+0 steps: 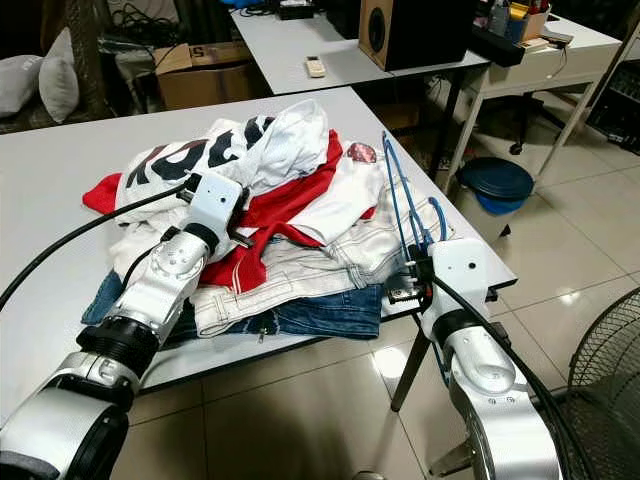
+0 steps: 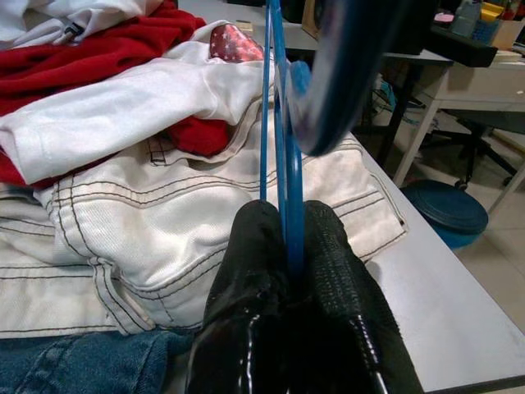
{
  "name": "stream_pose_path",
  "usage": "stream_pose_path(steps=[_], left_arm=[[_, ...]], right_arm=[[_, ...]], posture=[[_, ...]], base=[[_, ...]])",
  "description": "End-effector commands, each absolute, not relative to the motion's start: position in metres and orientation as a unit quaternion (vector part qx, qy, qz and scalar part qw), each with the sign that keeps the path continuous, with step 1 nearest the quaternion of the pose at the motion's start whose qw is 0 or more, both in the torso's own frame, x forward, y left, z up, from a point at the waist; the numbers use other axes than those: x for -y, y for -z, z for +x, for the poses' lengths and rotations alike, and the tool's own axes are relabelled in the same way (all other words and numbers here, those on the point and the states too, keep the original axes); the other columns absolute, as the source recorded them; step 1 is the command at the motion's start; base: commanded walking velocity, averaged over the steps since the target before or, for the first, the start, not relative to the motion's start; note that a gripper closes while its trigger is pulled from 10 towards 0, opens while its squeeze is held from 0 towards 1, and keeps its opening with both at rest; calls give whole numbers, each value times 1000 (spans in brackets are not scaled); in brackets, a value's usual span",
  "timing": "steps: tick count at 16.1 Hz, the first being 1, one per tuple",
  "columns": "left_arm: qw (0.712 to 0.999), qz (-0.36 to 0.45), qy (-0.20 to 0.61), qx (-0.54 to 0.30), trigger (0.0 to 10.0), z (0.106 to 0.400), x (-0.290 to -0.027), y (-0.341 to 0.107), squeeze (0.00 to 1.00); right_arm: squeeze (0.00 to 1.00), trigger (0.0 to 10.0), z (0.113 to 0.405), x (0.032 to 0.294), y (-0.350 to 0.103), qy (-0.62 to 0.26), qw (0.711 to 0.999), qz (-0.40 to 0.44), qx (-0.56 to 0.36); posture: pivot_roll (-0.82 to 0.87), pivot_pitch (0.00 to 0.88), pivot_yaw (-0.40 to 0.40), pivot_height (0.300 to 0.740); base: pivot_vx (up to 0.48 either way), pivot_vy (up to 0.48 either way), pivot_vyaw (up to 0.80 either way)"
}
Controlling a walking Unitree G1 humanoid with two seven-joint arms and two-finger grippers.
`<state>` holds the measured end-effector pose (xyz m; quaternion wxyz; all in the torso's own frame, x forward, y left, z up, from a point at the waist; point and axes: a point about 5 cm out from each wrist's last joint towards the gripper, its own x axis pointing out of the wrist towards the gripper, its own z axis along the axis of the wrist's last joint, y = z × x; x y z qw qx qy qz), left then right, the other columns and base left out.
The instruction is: Hang hanger
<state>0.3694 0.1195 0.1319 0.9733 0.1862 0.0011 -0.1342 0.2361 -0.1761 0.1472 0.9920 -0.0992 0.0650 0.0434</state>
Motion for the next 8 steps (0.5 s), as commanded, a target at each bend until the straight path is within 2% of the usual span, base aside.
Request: stream_pose_path(steps=[1,5,8], left_arm=[[975,185,122,-4,0,373,-124,-135,0],[975,189,119,3,0,374,-129,-139,0],[975,177,123,61,0,373,-139,-166,0]], right_arm=[[0,10000,235,173,-153,-46,992,-100,-54],[0,10000,235,173,-153,-46,993,-101,-51],[0,10000,234,173,-158,-47,993,-101,-32]], posture=[[-140,0,61,740],[-136,0,61,740],[-124,0,68,740]], base=[[0,0,0],[0,0,0],[0,0,0]])
